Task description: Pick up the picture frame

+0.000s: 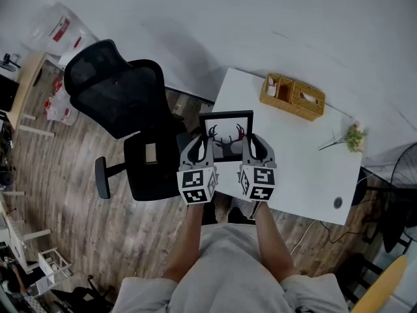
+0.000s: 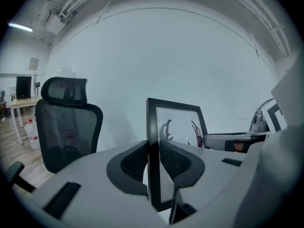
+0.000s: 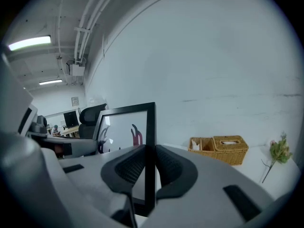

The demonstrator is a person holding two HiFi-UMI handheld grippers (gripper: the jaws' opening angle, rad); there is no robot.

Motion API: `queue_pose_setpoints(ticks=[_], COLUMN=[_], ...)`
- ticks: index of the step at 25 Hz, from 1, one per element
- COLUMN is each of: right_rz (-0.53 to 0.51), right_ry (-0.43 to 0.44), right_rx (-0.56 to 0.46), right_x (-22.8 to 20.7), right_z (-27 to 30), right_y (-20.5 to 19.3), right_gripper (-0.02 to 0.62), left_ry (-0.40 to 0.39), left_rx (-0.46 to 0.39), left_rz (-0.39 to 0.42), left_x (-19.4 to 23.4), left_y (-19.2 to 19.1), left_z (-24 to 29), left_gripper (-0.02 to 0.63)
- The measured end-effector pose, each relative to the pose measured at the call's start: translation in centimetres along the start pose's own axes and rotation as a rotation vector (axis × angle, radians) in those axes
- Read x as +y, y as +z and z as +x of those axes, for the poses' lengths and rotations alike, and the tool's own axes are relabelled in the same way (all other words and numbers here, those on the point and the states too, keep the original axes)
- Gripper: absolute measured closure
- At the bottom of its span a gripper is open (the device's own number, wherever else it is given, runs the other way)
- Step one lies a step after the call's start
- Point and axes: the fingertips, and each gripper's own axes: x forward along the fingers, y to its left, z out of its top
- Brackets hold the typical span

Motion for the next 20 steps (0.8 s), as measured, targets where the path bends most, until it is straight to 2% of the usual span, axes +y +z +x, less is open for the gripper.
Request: queue_pose_setpoints(ticks=[7, 20], right_rz=[-0.016, -0.034], right_ry=[-0.011, -0.015], right_rx=[-0.141, -0.314], right_x=[-0.9, -2.6], right_z=[-2.8, -7.9], right_y=[5.5, 12.1], right_gripper=[0.523, 0.523], left_ry=[-0.018, -0.04], left_rx=[-0.13, -0.271], left_rz=[0.065, 0.152], left_x=[-2.7, -7.4], left_y=[5.7, 12.0], left_z=[-1.8, -5.1], left_gripper=[0.511, 0.512])
